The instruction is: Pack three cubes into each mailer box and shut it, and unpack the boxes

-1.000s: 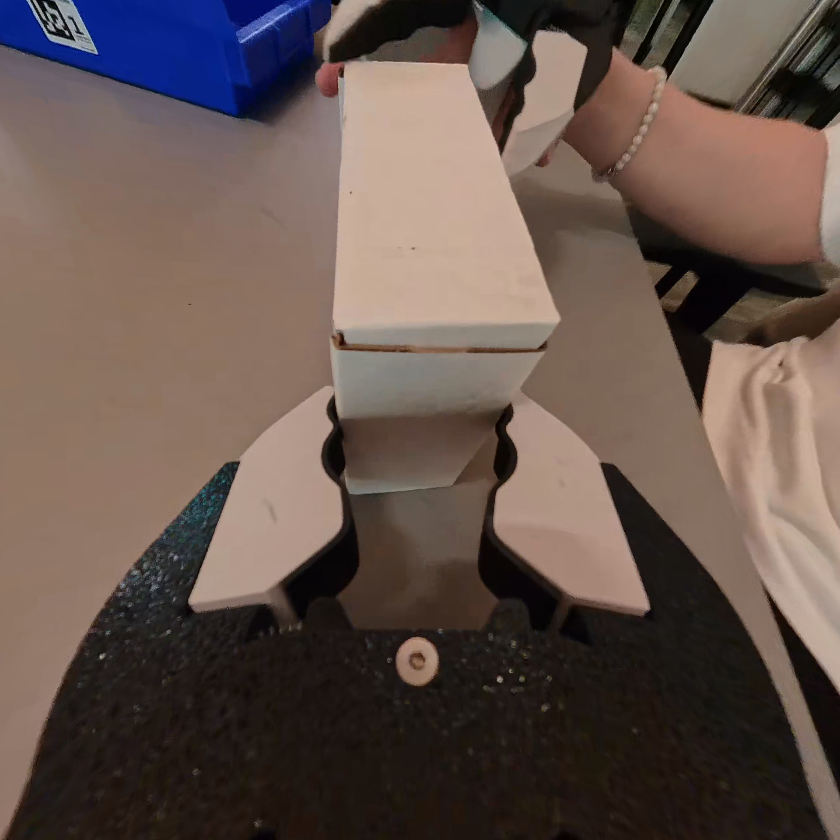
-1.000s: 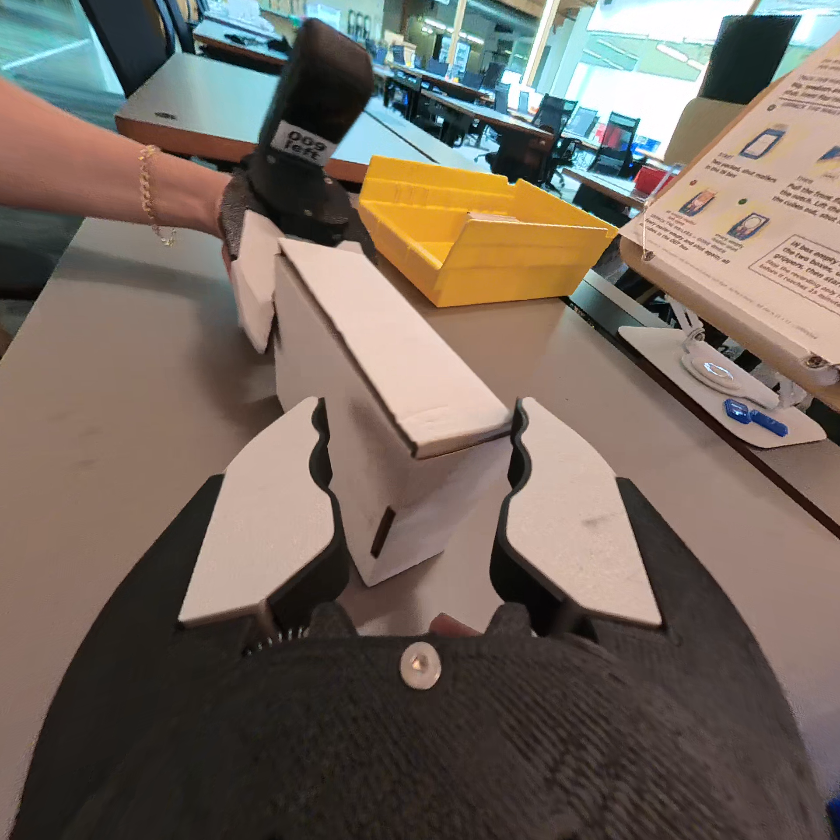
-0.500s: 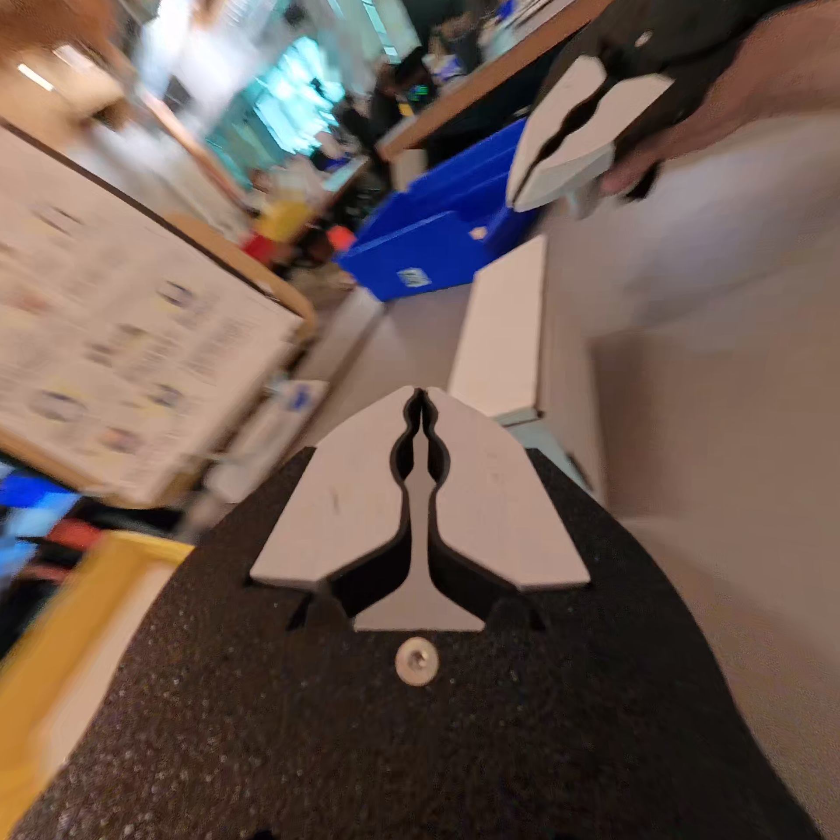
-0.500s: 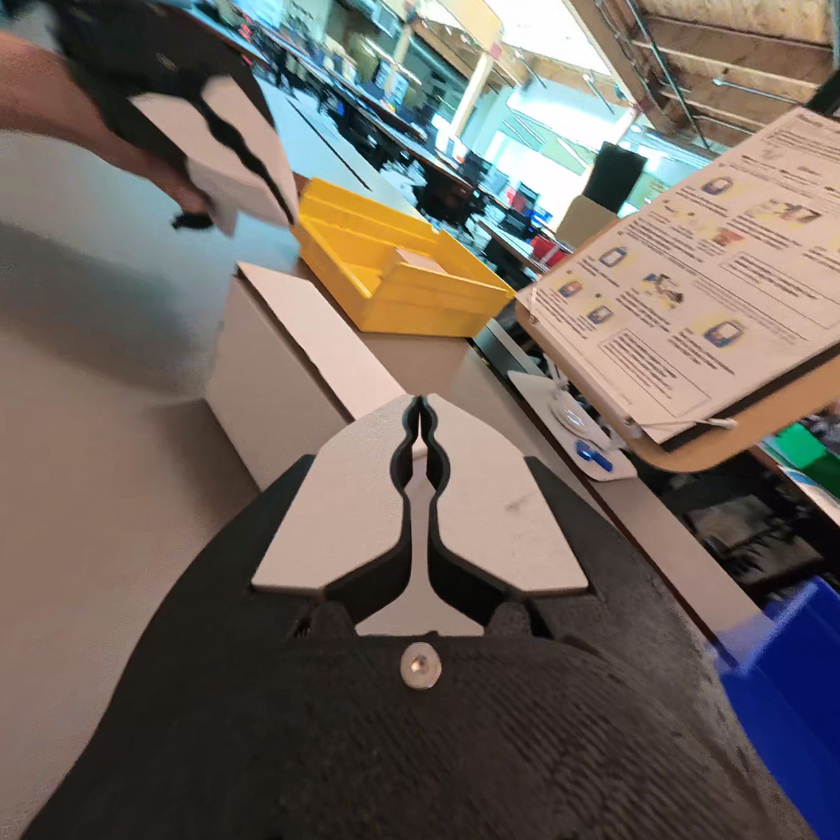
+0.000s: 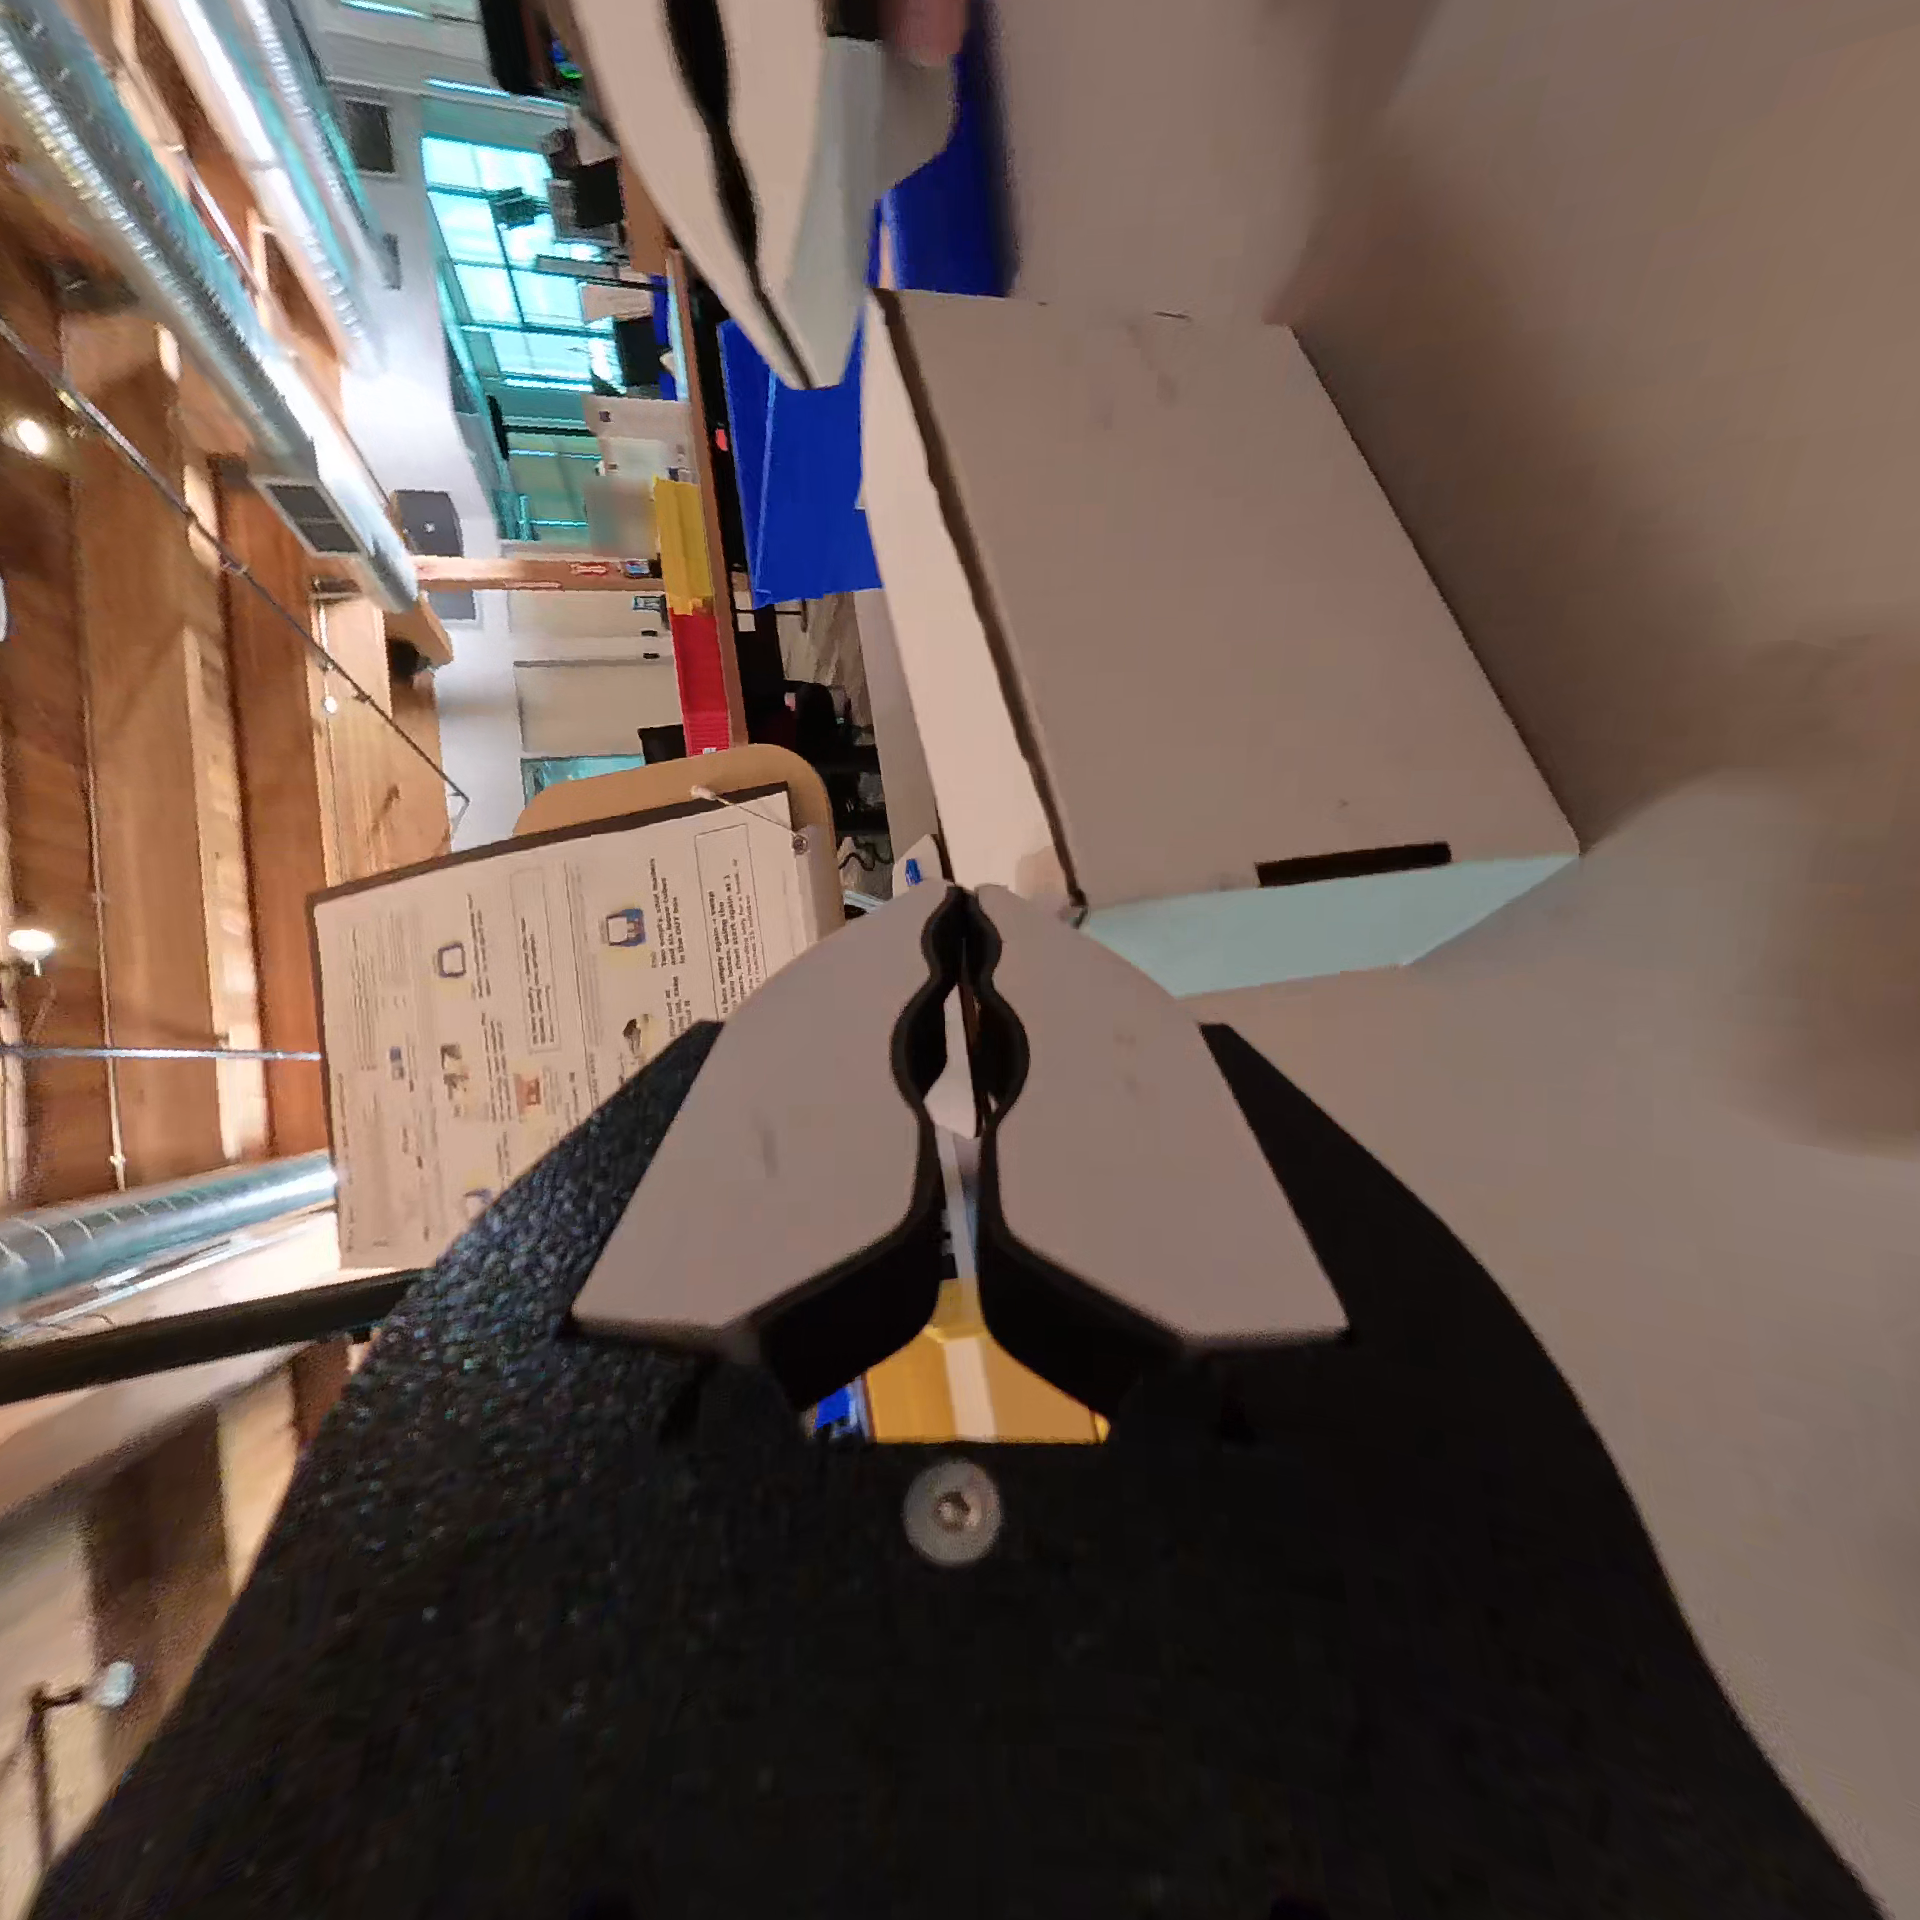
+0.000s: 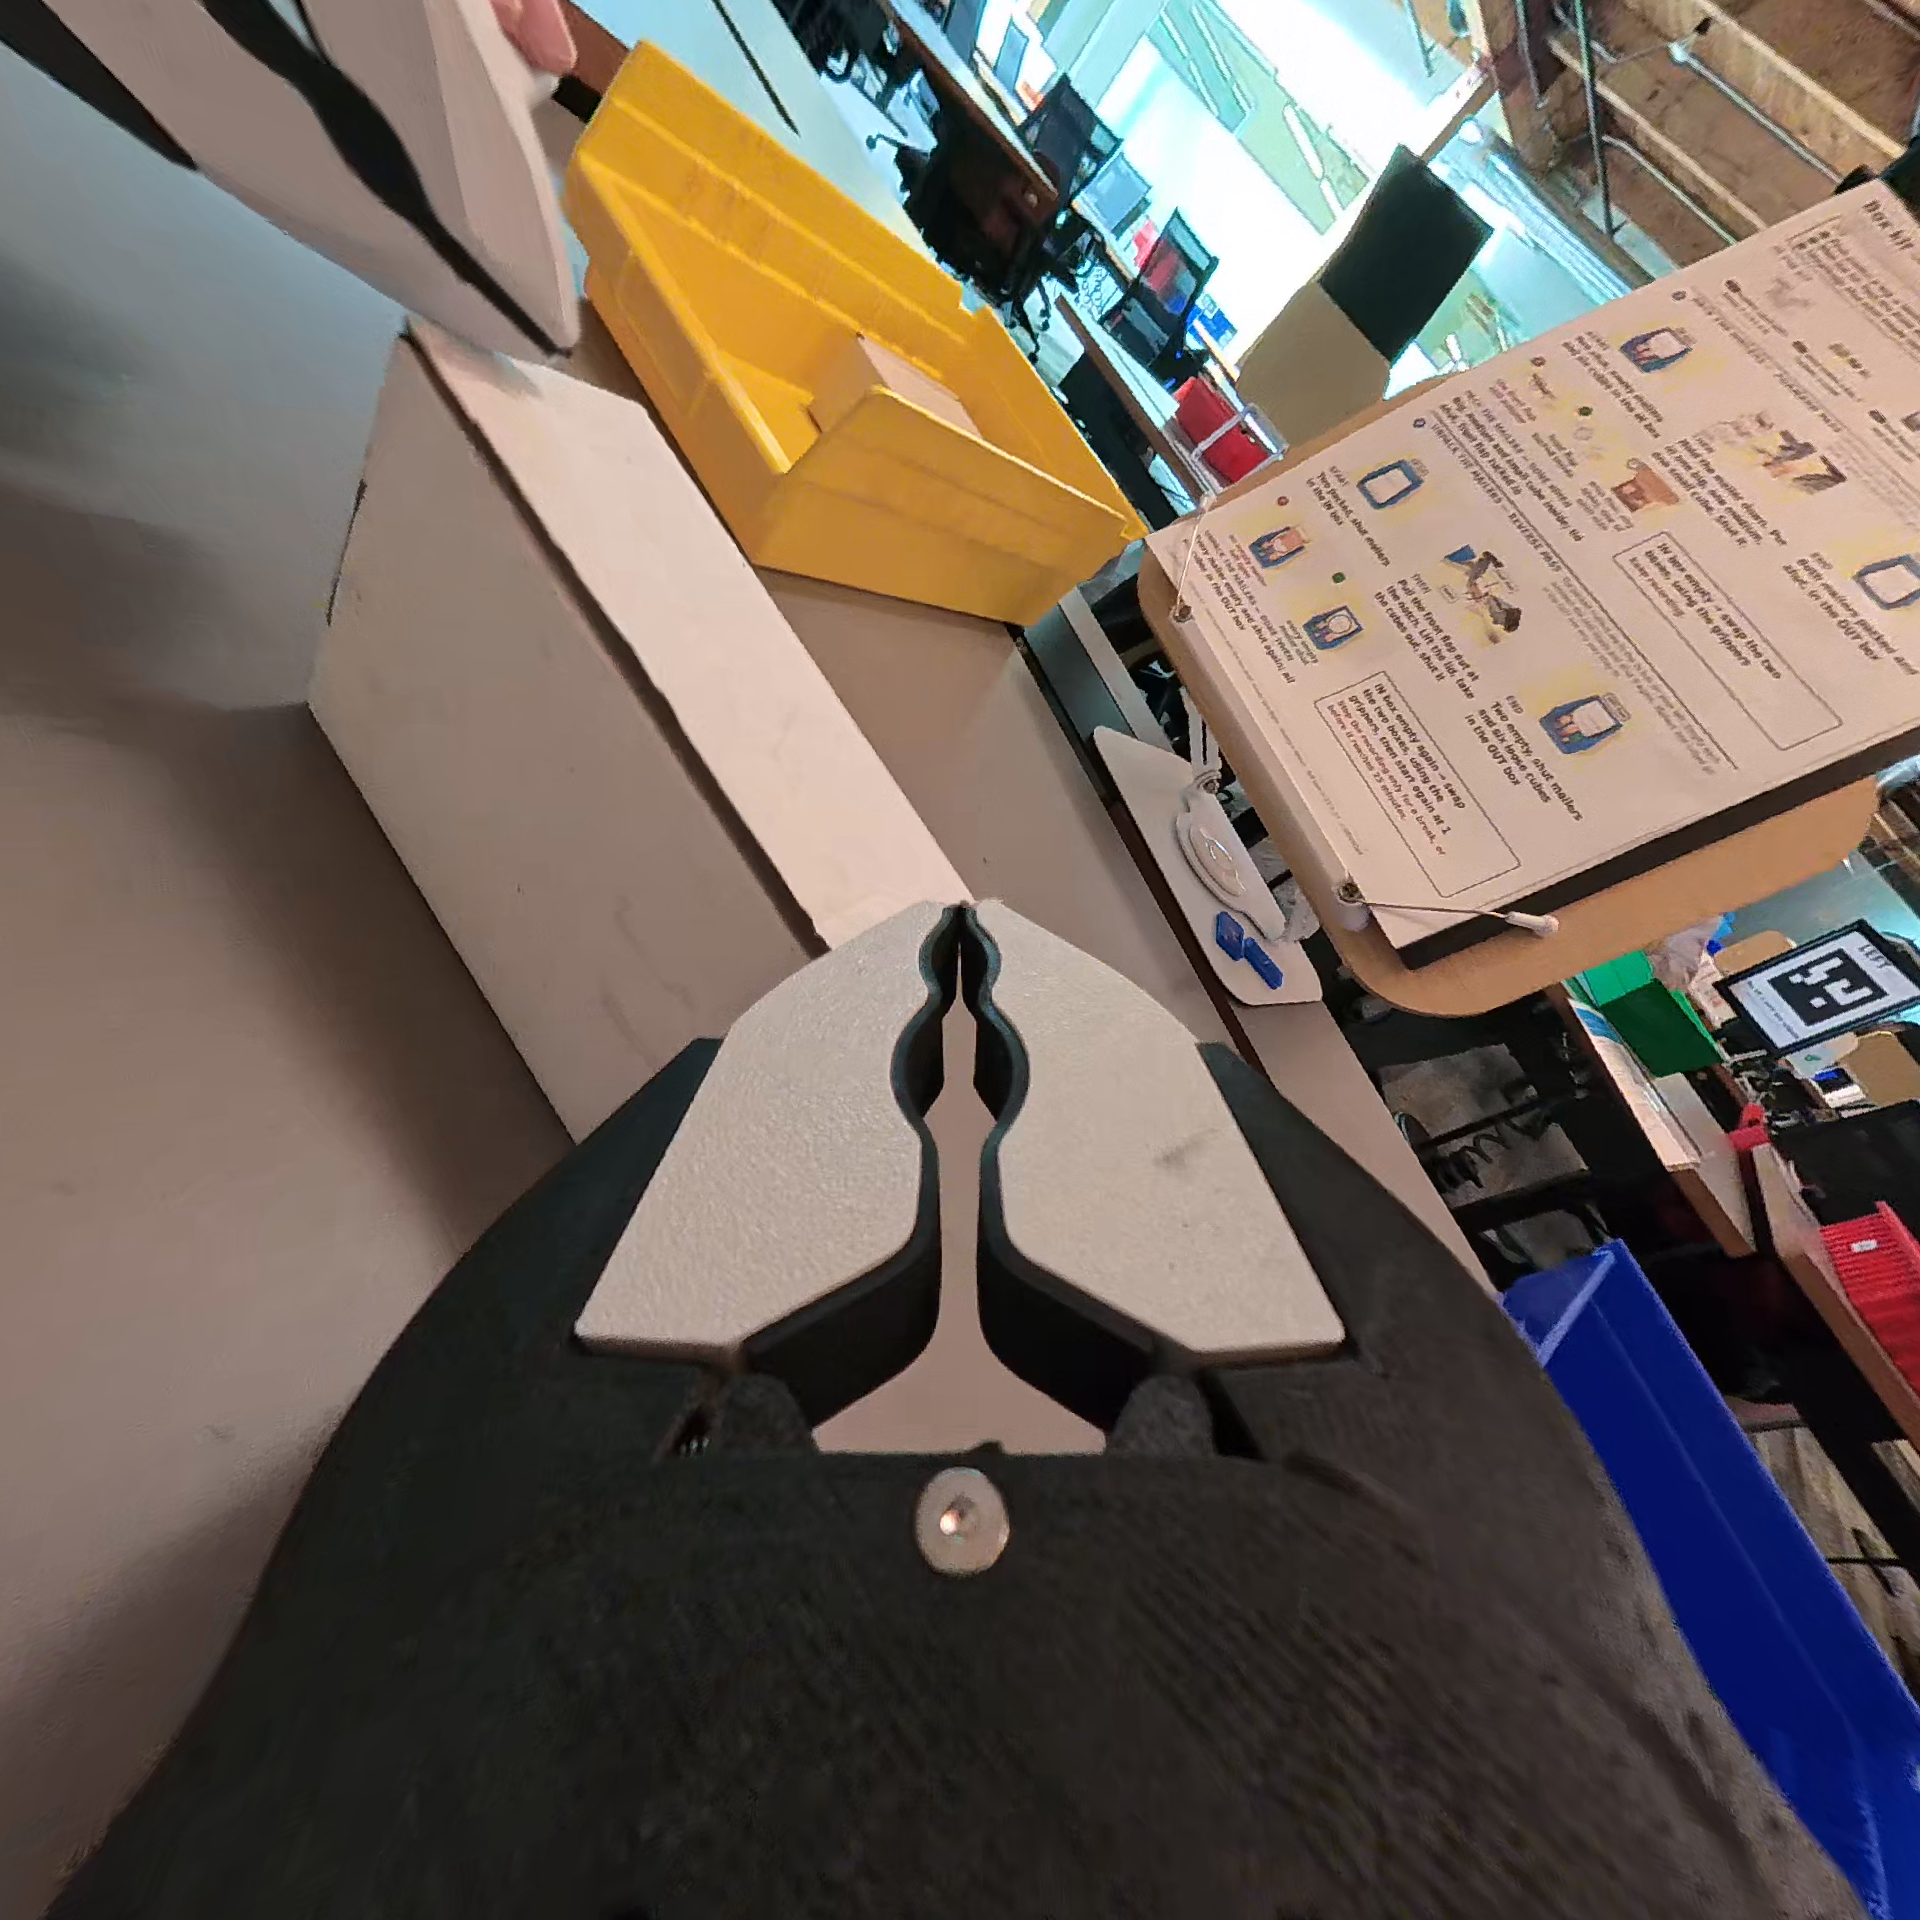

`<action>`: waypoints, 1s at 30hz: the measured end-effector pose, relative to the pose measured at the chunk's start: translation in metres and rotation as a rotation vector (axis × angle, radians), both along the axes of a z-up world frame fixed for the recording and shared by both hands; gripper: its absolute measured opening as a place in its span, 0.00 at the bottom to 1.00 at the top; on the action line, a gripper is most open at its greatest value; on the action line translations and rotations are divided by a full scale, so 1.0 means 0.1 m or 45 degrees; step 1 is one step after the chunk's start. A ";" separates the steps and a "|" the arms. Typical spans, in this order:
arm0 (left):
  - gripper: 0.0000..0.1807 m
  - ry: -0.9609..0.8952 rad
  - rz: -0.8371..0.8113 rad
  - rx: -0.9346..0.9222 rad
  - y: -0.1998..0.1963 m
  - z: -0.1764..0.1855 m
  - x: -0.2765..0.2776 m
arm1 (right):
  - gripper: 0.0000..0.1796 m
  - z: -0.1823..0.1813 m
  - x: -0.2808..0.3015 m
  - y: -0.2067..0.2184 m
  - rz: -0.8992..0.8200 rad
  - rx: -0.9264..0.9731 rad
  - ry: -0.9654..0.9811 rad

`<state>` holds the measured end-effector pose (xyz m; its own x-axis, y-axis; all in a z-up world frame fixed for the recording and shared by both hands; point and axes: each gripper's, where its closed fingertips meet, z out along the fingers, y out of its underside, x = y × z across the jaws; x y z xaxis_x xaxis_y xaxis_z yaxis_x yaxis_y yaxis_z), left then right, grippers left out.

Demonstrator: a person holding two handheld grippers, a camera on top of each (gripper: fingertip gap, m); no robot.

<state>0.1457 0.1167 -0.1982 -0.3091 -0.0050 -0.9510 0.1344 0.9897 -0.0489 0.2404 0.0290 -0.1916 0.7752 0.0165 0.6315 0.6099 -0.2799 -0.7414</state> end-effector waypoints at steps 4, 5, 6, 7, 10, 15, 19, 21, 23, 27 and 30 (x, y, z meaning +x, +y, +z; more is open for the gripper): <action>0.00 0.002 -0.002 0.152 -0.02 -0.02 -0.01 | 0.00 0.01 0.00 0.01 0.000 0.001 -0.009; 0.00 0.010 0.000 0.189 -0.02 -0.02 0.00 | 0.00 0.01 0.01 0.01 -0.008 -0.001 -0.024; 0.00 0.027 0.003 0.195 -0.02 -0.02 0.00 | 0.00 0.03 0.03 0.00 -0.016 0.001 -0.045; 0.00 0.041 0.009 0.180 -0.02 -0.03 0.01 | 0.00 0.05 0.04 0.00 -0.019 0.005 -0.060; 0.00 0.031 0.013 0.122 -0.02 -0.03 0.01 | 0.00 0.14 0.04 -0.03 -0.002 0.017 -0.109; 0.00 0.018 0.024 0.036 -0.01 -0.02 0.01 | 0.00 -0.03 -0.01 -0.04 0.063 -0.185 -0.282; 0.00 0.011 0.028 -0.006 -0.02 -0.02 0.01 | 0.00 -0.03 -0.02 -0.04 0.066 -0.229 -0.411; 0.00 0.013 0.030 -0.001 -0.02 -0.03 0.02 | 0.00 -0.05 -0.02 -0.05 0.068 -0.285 -0.462; 0.00 0.012 0.031 0.004 -0.02 -0.02 0.01 | 0.00 -0.10 -0.02 -0.05 0.043 -0.341 -0.448; 0.00 -0.022 0.061 -0.002 -0.02 -0.02 0.01 | 0.00 -0.11 -0.02 -0.06 0.020 -0.354 -0.387; 0.00 -0.049 0.128 -0.182 0.04 -0.01 0.01 | 0.00 -0.12 -0.01 -0.08 0.043 -0.390 -0.291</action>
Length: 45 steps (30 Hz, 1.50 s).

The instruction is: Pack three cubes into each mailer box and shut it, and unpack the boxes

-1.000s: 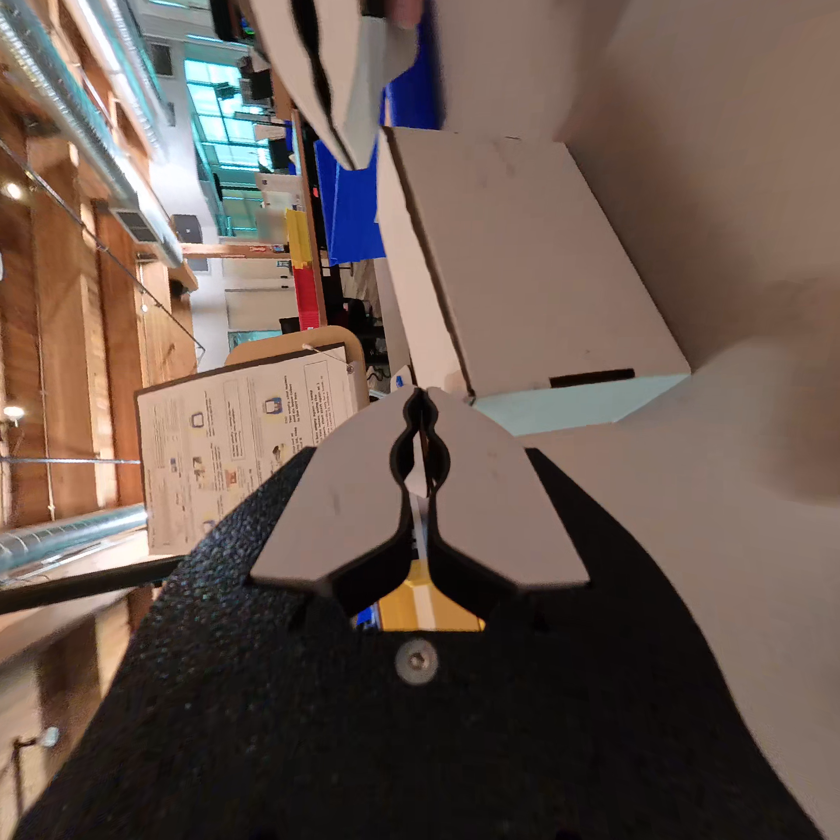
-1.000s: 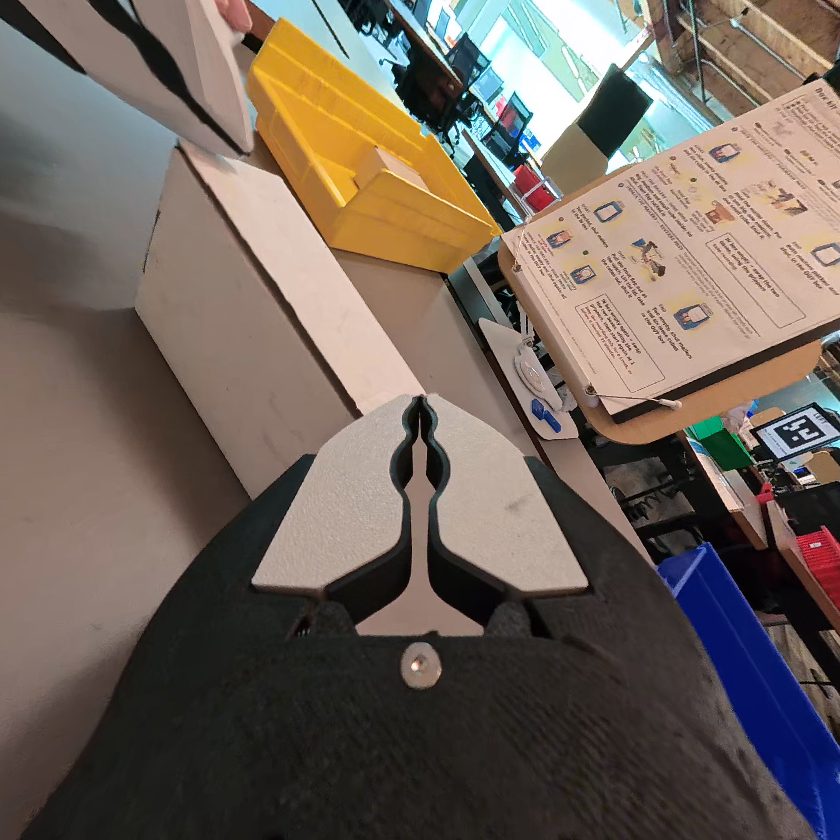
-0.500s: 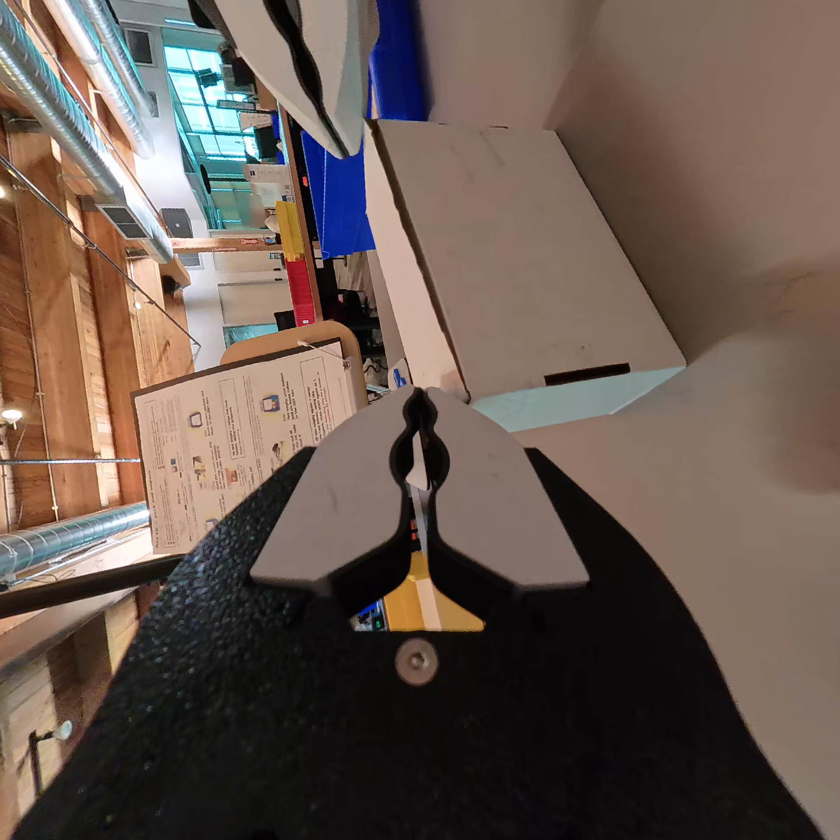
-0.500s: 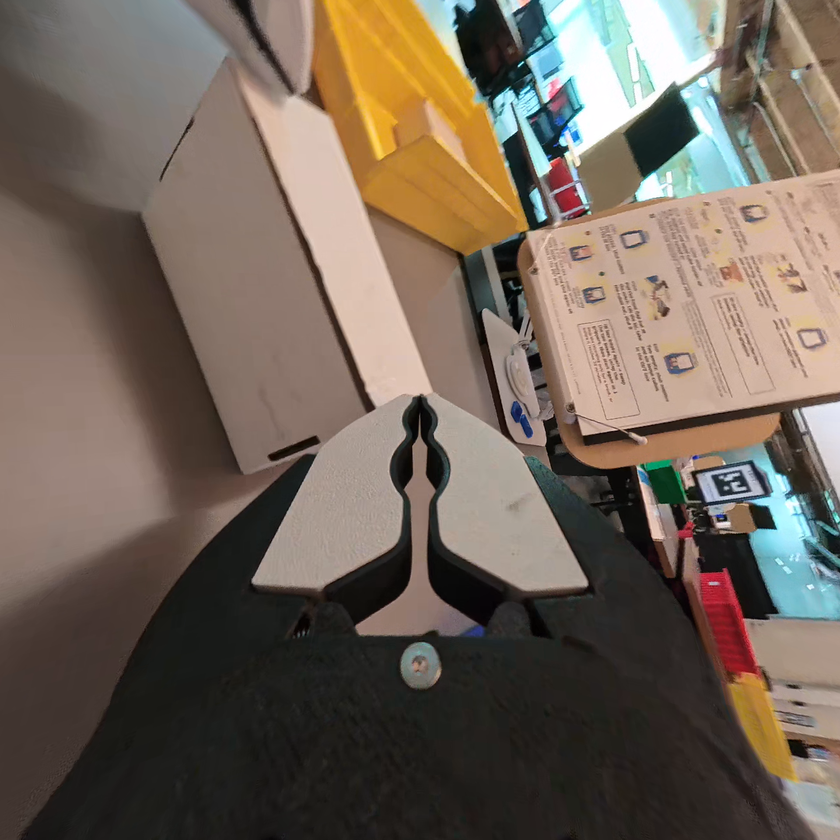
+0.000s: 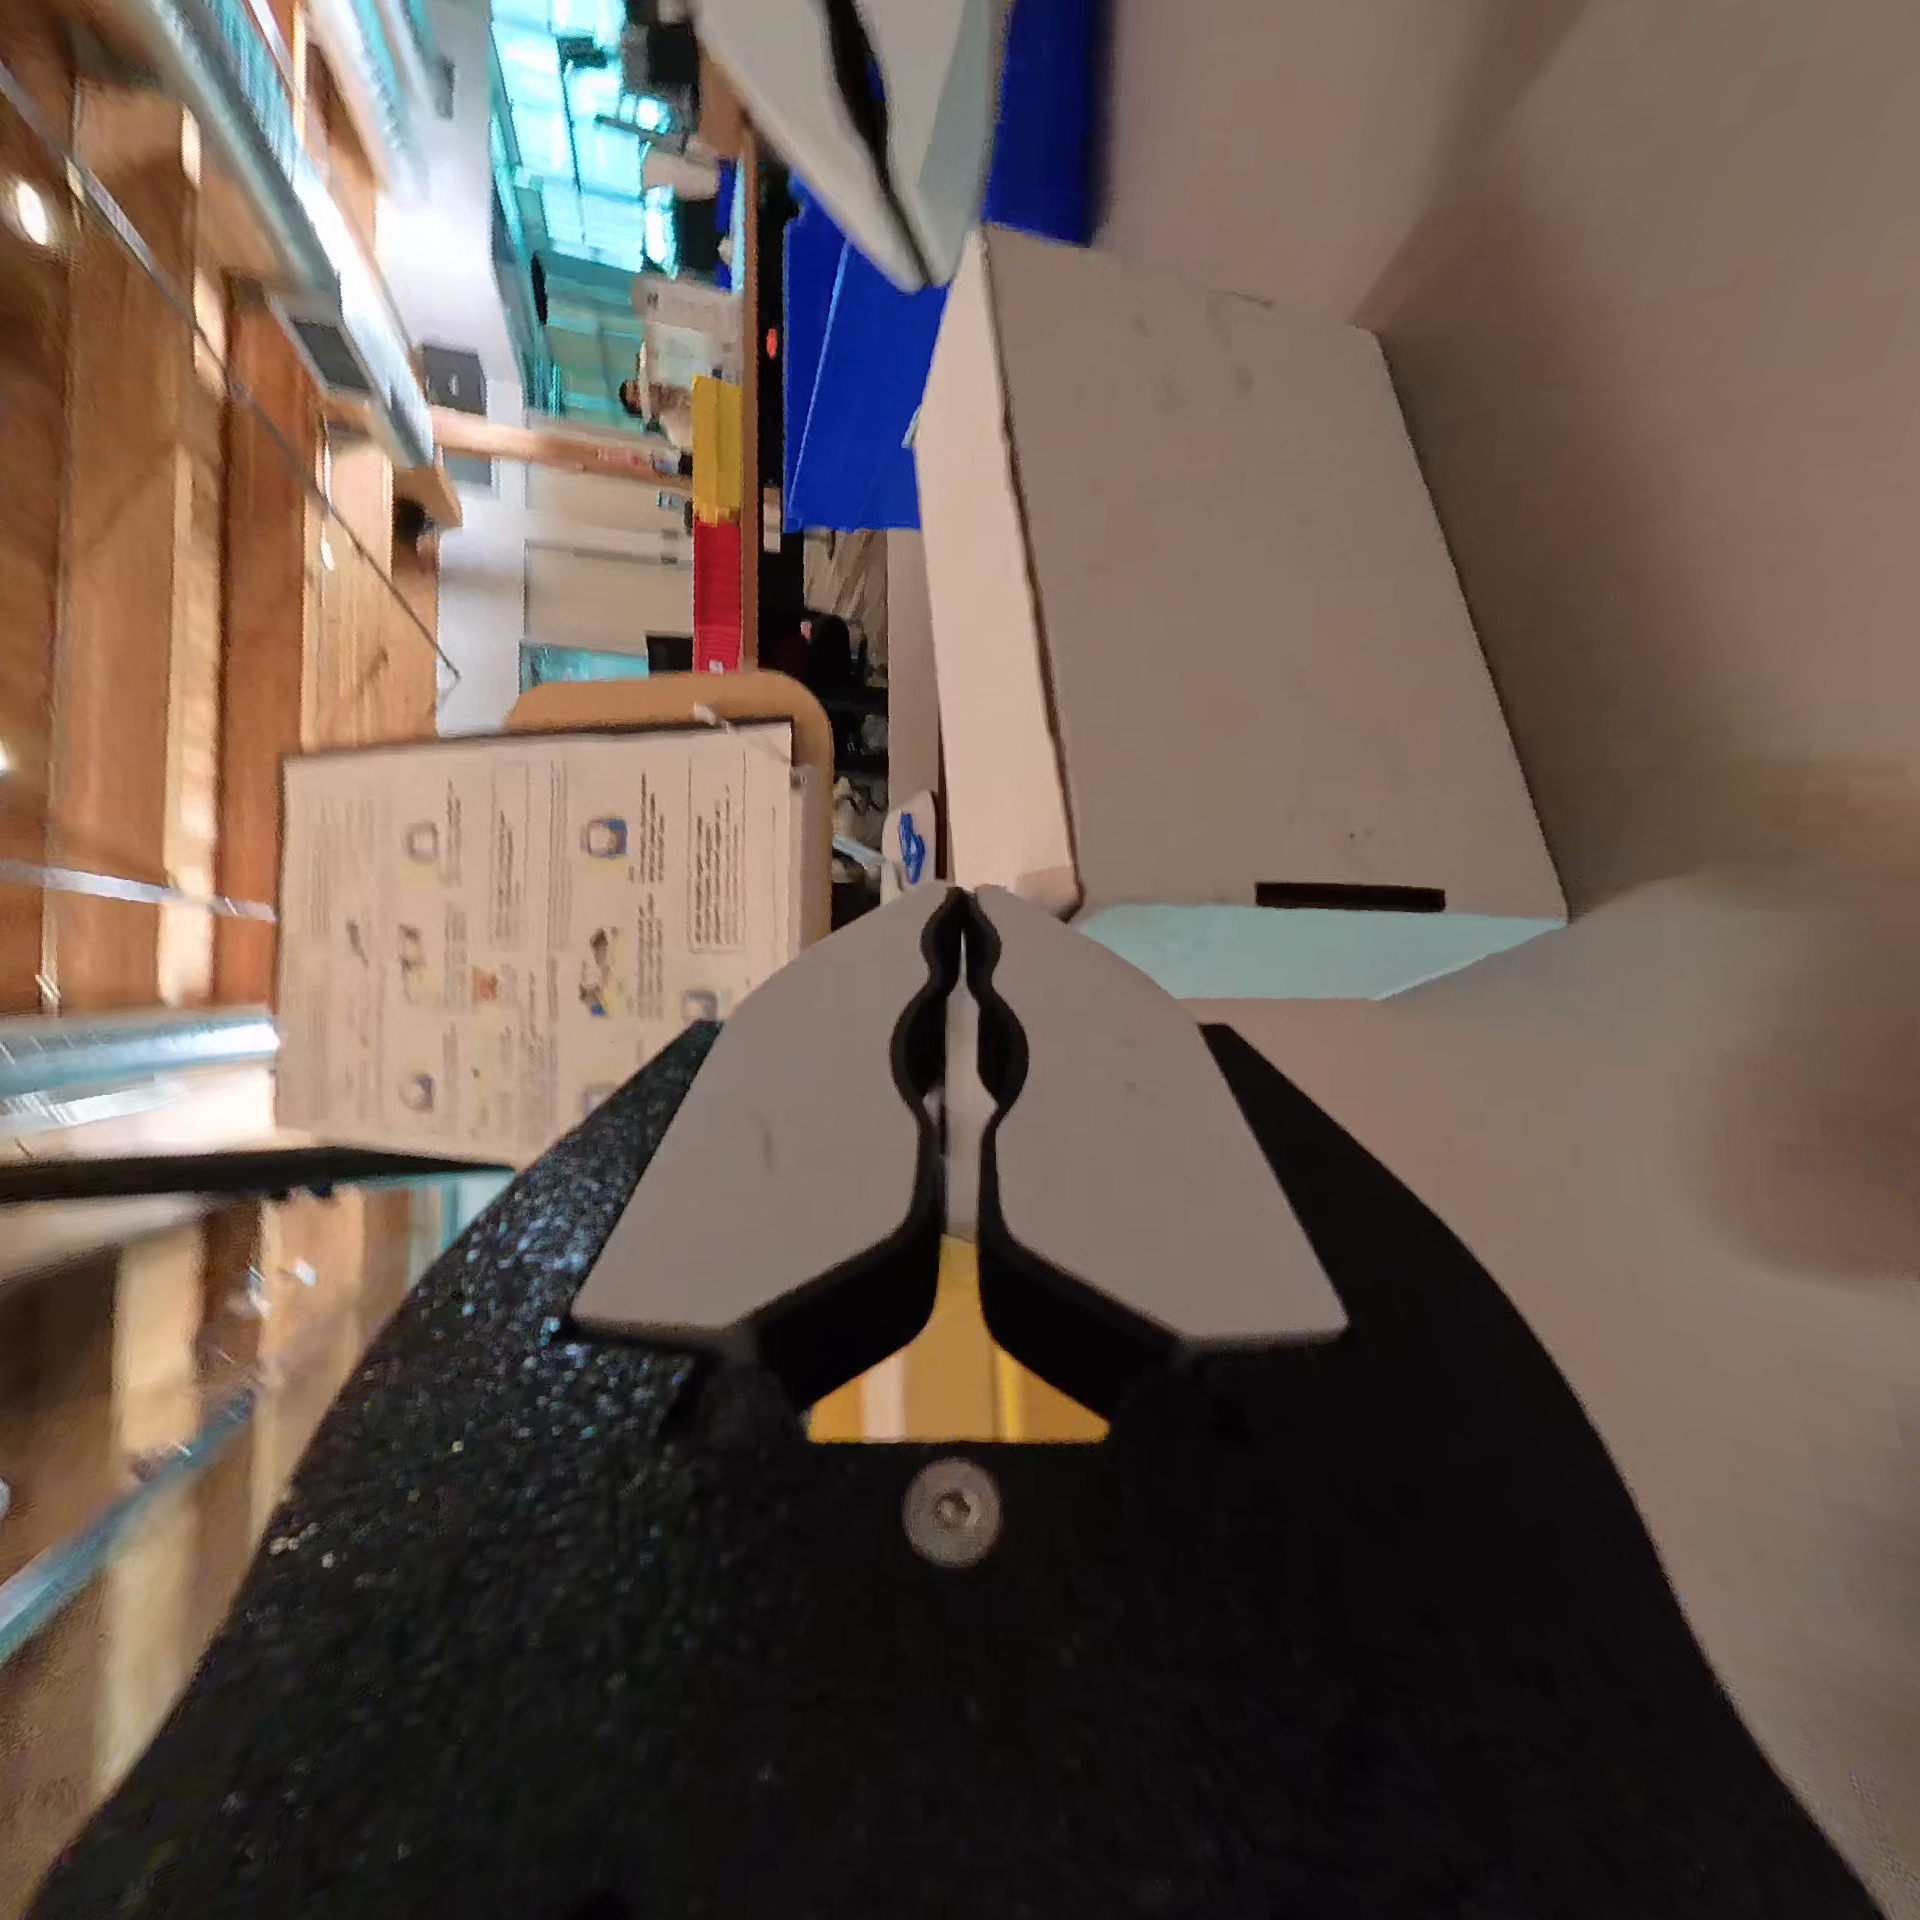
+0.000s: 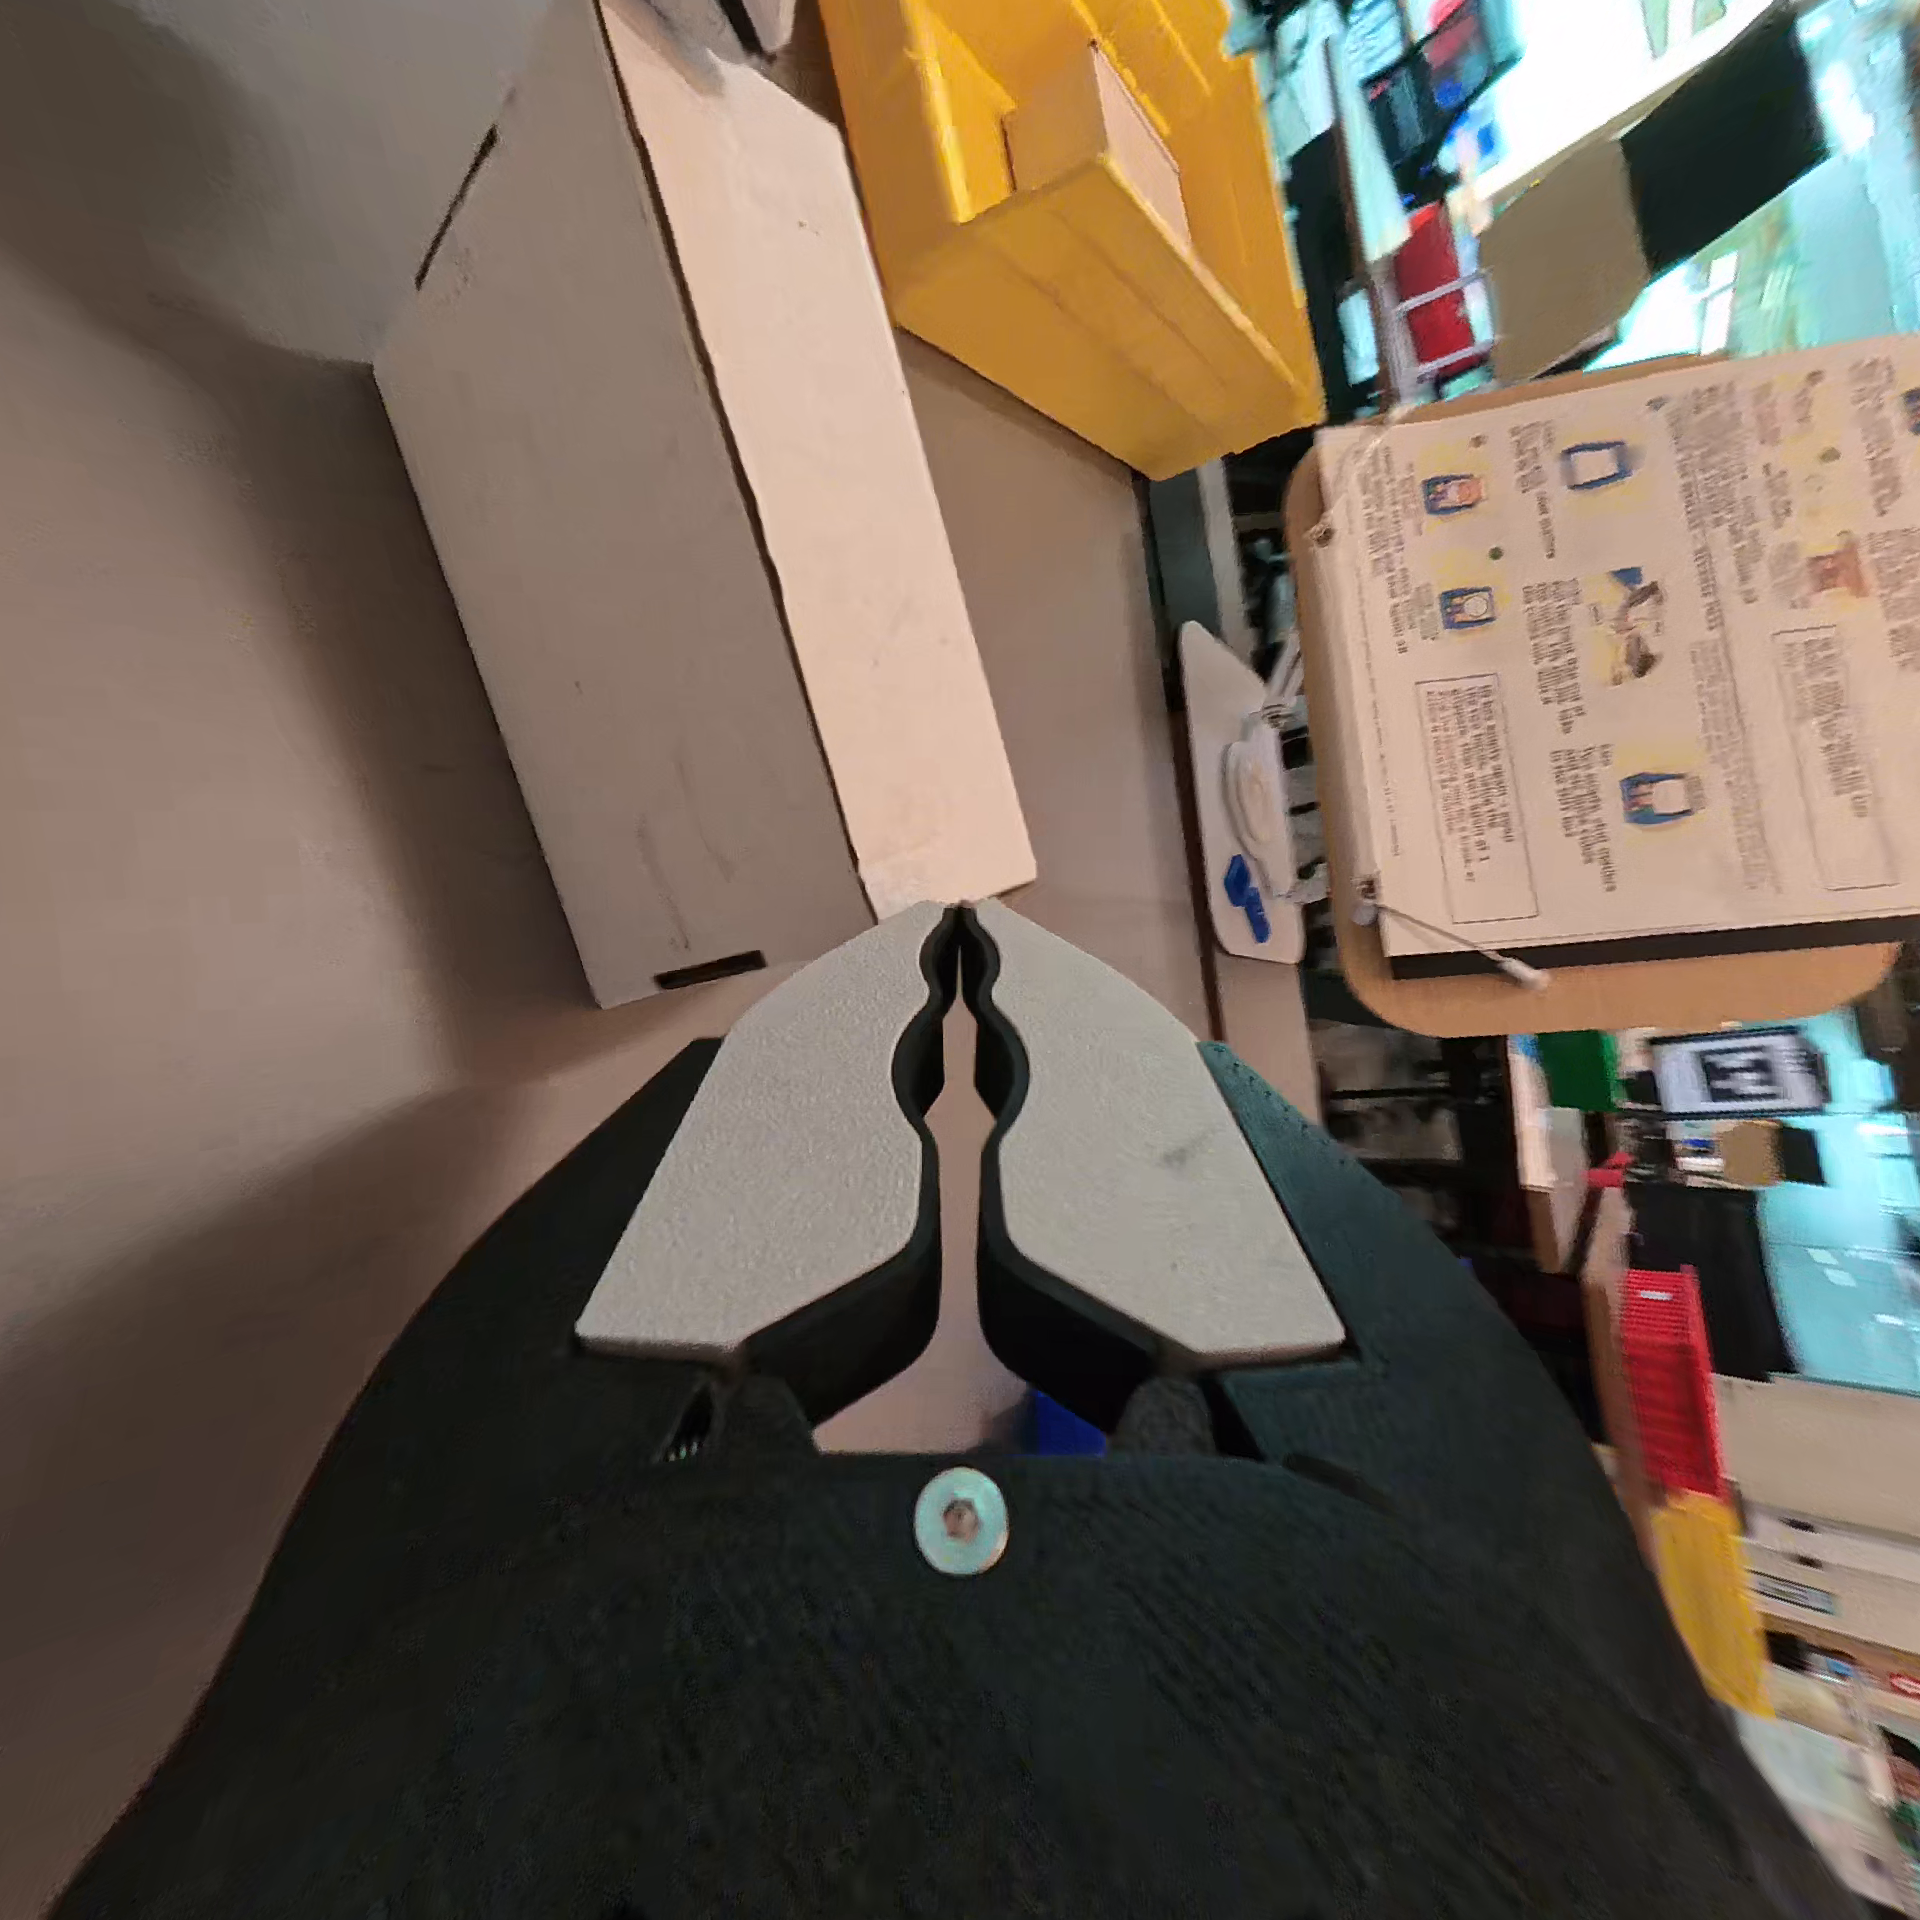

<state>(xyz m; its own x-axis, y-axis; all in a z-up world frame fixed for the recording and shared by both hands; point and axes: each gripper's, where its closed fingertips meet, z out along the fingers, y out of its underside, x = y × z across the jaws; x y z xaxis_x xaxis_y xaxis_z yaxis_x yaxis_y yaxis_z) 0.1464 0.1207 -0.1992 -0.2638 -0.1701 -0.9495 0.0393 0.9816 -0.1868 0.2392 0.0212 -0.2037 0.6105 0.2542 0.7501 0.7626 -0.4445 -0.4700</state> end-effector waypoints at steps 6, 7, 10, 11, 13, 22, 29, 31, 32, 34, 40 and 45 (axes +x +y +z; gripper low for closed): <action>0.23 0.018 0.151 -1.156 0.29 0.19 -0.07 | 0.39 0.40 -0.53 0.24 0.278 -0.046 0.408; 0.28 0.090 0.154 -1.299 0.30 0.15 -0.07 | 0.43 0.37 -0.57 0.31 0.288 -0.136 0.406; 0.44 0.314 0.231 -1.517 0.34 -0.07 -0.06 | 0.54 0.09 -0.53 0.48 0.191 -0.505 0.423; 0.45 0.355 0.252 -1.562 0.36 -0.12 -0.07 | 0.53 -0.01 -0.53 0.52 0.179 -0.619 0.439; 0.44 0.369 0.264 -1.605 0.40 -0.17 -0.07 | 0.44 -0.14 -0.54 0.60 0.210 -0.734 0.413; 0.41 0.422 0.373 -1.492 0.64 -0.42 -0.21 | 0.34 -0.29 -0.57 0.70 0.279 -0.912 0.394; 0.31 0.368 0.355 -1.502 0.71 -0.33 -0.24 | 0.33 -0.29 -0.58 0.63 0.266 -0.951 0.330; 0.29 0.353 0.324 -1.555 0.71 -0.29 -0.24 | 0.33 -0.30 -0.57 0.56 0.260 -0.996 0.273; 0.28 0.348 0.323 -1.574 0.72 -0.28 -0.24 | 0.33 -0.29 -0.57 0.54 0.248 -1.007 0.263; 0.27 0.356 0.330 -1.586 0.73 -0.30 -0.24 | 0.33 -0.27 -0.55 0.50 0.240 -1.020 0.263; 0.25 0.358 0.328 -1.523 0.72 -0.31 -0.27 | 0.34 0.12 -0.17 0.33 0.126 -0.917 0.160; 0.24 0.364 0.341 -1.486 0.73 -0.36 -0.27 | 0.34 0.80 0.73 -0.06 -0.160 -0.766 -0.015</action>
